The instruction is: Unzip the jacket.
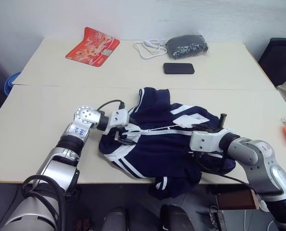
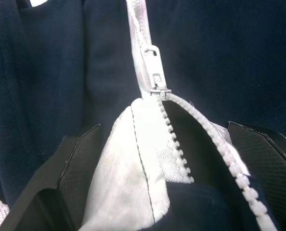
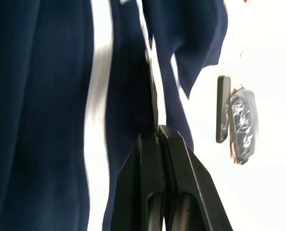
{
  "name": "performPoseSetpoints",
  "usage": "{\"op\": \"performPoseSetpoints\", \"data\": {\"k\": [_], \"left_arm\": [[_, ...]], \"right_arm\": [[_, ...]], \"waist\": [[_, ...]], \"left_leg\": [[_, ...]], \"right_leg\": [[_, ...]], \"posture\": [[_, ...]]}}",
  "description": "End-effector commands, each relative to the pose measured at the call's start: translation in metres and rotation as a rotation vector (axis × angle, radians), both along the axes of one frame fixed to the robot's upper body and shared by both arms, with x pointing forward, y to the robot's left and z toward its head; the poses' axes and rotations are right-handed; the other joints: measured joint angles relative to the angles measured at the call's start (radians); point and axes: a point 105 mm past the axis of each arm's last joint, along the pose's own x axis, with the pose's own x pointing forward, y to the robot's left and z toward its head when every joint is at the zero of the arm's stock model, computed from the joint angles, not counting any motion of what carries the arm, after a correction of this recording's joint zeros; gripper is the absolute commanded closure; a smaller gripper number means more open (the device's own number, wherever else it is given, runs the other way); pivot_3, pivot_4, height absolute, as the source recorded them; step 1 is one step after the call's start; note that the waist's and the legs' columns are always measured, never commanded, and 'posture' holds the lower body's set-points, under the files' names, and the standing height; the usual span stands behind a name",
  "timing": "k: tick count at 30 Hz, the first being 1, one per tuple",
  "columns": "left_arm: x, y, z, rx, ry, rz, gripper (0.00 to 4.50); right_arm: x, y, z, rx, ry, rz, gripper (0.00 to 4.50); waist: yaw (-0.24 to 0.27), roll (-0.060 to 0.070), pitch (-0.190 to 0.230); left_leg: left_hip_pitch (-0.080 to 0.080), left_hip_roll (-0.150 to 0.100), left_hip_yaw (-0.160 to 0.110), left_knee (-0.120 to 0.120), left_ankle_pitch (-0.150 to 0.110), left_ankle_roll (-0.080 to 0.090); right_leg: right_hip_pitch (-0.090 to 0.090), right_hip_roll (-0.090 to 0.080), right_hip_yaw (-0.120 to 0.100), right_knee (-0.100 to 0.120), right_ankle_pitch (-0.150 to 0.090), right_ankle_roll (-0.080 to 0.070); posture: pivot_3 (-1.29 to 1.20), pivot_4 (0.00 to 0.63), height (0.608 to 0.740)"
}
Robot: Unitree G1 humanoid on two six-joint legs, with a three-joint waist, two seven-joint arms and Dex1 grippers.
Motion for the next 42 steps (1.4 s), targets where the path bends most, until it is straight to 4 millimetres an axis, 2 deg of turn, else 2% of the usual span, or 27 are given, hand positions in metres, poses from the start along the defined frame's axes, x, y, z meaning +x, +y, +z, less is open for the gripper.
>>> {"op": "performPoseSetpoints", "data": {"k": [1, 5, 7, 10, 16, 19, 24, 28, 33, 36, 41, 42], "left_arm": [[-0.001, 0.018, -0.026, 0.087, 0.054, 0.074, 0.14], [0.001, 0.021, -0.015, 0.065, 0.043, 0.079, 0.14], [0.001, 0.022, -0.011, 0.059, 0.036, 0.077, 0.14], [0.000, 0.022, -0.010, 0.057, 0.029, 0.074, 0.14], [-0.005, 0.016, -0.011, 0.051, 0.022, 0.043, 0.14], [-0.006, 0.013, -0.011, 0.047, 0.021, 0.033, 0.14], [-0.004, 0.009, -0.008, 0.043, 0.014, 0.033, 0.14], [-0.004, 0.007, -0.006, 0.042, 0.008, 0.030, 0.14], [-0.003, 0.007, -0.004, 0.042, 0.003, 0.032, 0.14], [-0.002, 0.008, -0.004, 0.042, 0.004, 0.037, 0.14], [-0.002, 0.008, -0.004, 0.040, 0.004, 0.043, 0.14], [-0.002, 0.008, -0.004, 0.040, 0.004, 0.042, 0.14]], "right_arm": [[0.000, -0.004, 0.018, 0.047, -0.048, -0.015, 4.47], [-0.013, 0.023, 0.005, 0.118, 0.055, 0.100, 4.47], [-0.017, 0.029, -0.002, 0.148, 0.103, 0.116, 4.47], [-0.016, 0.032, -0.004, 0.146, 0.099, 0.113, 3.90], [-0.020, 0.042, 0.004, 0.146, 0.112, 0.147, 1.88], [-0.019, 0.060, 0.011, 0.170, 0.098, 0.201, 1.88], [-0.001, 0.082, 0.013, 0.148, 0.073, 0.220, 1.88], [0.013, 0.088, 0.005, 0.108, 0.092, 0.197, 1.88], [0.028, 0.082, -0.004, 0.051, 0.085, 0.152, 1.88], [0.032, 0.078, -0.011, 0.014, 0.095, 0.141, 2.53], [0.040, 0.072, -0.014, 0.018, 0.090, 0.106, 4.29], [0.039, 0.070, -0.015, 0.023, 0.096, 0.101, 4.48]], "waist": [[0.000, 0.001, -0.001], [-0.002, 0.001, -0.001], [-0.002, 0.001, -0.001], [-0.004, 0.001, -0.001], [-0.004, 0.001, -0.001], [-0.004, 0.001, -0.001], [-0.004, 0.001, -0.001], [-0.003, 0.001, -0.001], [-0.005, 0.001, -0.001], [-0.004, 0.001, -0.001], [-0.004, 0.001, -0.001], [-0.004, 0.001, -0.001]], "left_leg": [[0.000, 0.000, 0.000, 0.000, 0.000, 0.000], [0.000, 0.000, 0.000, 0.000, 0.000, 0.000], [0.000, 0.000, 0.000, 0.000, 0.000, 0.000], [0.000, 0.000, 0.000, 0.000, 0.000, 0.000], [0.000, 0.000, 0.000, -0.001, 0.000, -0.001], [0.000, 0.000, 0.000, -0.001, 0.000, -0.001], [-0.001, 0.000, 0.000, -0.001, 0.000, -0.001], [-0.002, 0.000, 0.000, -0.001, 0.000, -0.001], [-0.002, 0.000, 0.000, -0.001, 0.000, -0.001], [-0.002, 0.000, 0.000, -0.001, 0.000, -0.001], [-0.002, 0.000, 0.000, -0.001, 0.000, -0.001], [-0.002, 0.000, 0.000, -0.001, 0.000, -0.001]], "right_leg": [[0.000, 0.000, 0.000, 0.000, 0.000, 0.000], [0.000, 0.000, 0.000, 0.000, 0.000, 0.000], [0.000, 0.000, 0.000, 0.000, 0.000, 0.000], [-0.001, 0.000, 0.000, 0.000, 0.000, 0.000], [-0.001, 0.000, 0.000, 0.000, 0.000, 0.000], [-0.002, 0.000, 0.000, 0.000, 0.000, 0.000], [-0.002, 0.000, 0.000, 0.000, 0.000, 0.000], [-0.002, 0.000, 0.000, 0.000, 0.000, 0.000], [-0.002, 0.000, -0.001, -0.001, 0.000, 0.000], [-0.002, 0.000, -0.001, 0.000, 0.000, 0.000], [-0.002, 0.000, -0.001, 0.000, 0.000, 0.000], [-0.002, 0.000, -0.001, 0.000, 0.000, 0.000]], "posture": [[0.00, 0.150, 0.740], [0.00, 0.150, 0.740], [0.00, 0.150, 0.740], [0.00, 0.150, 0.740], [0.00, 0.150, 0.740], [0.00, 0.150, 0.740], [0.00, 0.150, 0.740], [0.00, 0.150, 0.740], [0.00, 0.150, 0.740], [0.00, 0.150, 0.740], [0.00, 0.150, 0.740], [0.00, 0.150, 0.740]]}}
